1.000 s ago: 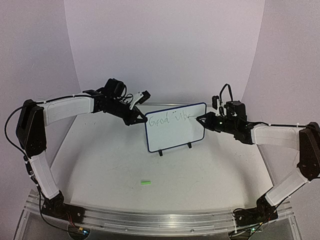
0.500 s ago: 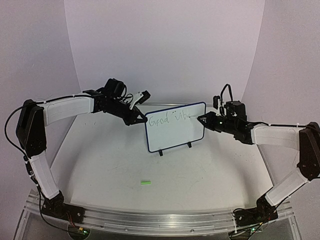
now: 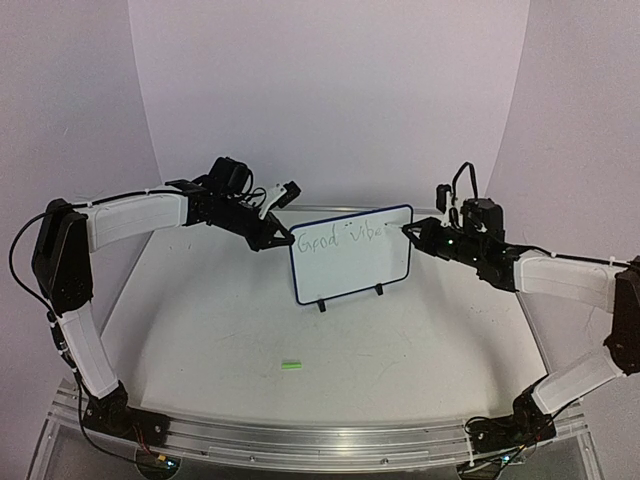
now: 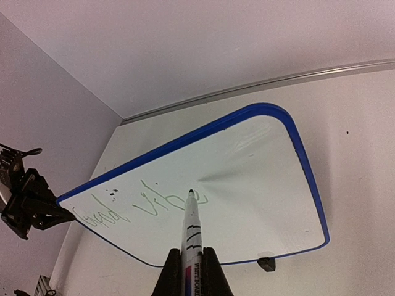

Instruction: Write a sentence on the whiteboard

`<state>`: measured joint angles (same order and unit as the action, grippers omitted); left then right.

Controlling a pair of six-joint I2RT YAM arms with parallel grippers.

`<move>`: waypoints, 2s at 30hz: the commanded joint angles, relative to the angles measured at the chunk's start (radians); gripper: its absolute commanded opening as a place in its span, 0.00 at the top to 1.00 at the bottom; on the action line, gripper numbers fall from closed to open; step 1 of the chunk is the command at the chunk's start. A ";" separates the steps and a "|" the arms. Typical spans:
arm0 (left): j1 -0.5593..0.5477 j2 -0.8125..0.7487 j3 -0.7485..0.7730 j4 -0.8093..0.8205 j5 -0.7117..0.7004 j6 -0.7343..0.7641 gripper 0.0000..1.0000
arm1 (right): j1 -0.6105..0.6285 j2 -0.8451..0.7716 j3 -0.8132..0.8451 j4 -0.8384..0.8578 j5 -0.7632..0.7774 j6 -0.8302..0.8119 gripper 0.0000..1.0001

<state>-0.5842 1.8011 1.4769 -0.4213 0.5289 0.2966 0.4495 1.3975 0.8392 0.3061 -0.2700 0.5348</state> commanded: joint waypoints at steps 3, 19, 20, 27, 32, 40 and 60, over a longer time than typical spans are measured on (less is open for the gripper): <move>0.006 -0.023 -0.012 -0.027 -0.088 0.054 1.00 | -0.003 -0.016 -0.008 0.021 0.029 0.008 1.00; 0.006 -0.021 -0.013 -0.026 -0.087 0.057 1.00 | -0.009 0.049 0.063 0.029 0.033 -0.009 1.00; 0.006 -0.020 -0.014 -0.026 -0.087 0.056 1.00 | -0.010 0.050 0.065 0.029 0.033 -0.009 1.00; 0.006 -0.020 -0.013 -0.027 -0.086 0.056 1.00 | -0.015 0.069 0.082 0.030 0.012 -0.014 1.00; 0.006 -0.020 -0.013 -0.027 -0.086 0.056 1.00 | -0.015 0.078 0.081 0.028 -0.011 -0.016 1.00; 0.006 -0.020 -0.012 -0.027 -0.085 0.055 1.00 | -0.015 0.081 0.048 0.023 -0.017 -0.010 1.00; 0.006 -0.019 -0.012 -0.026 -0.083 0.056 1.00 | -0.015 0.100 0.060 0.001 0.011 0.000 1.00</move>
<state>-0.5842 1.8004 1.4769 -0.4217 0.5297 0.2955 0.4377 1.4823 0.8822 0.2997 -0.2790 0.5289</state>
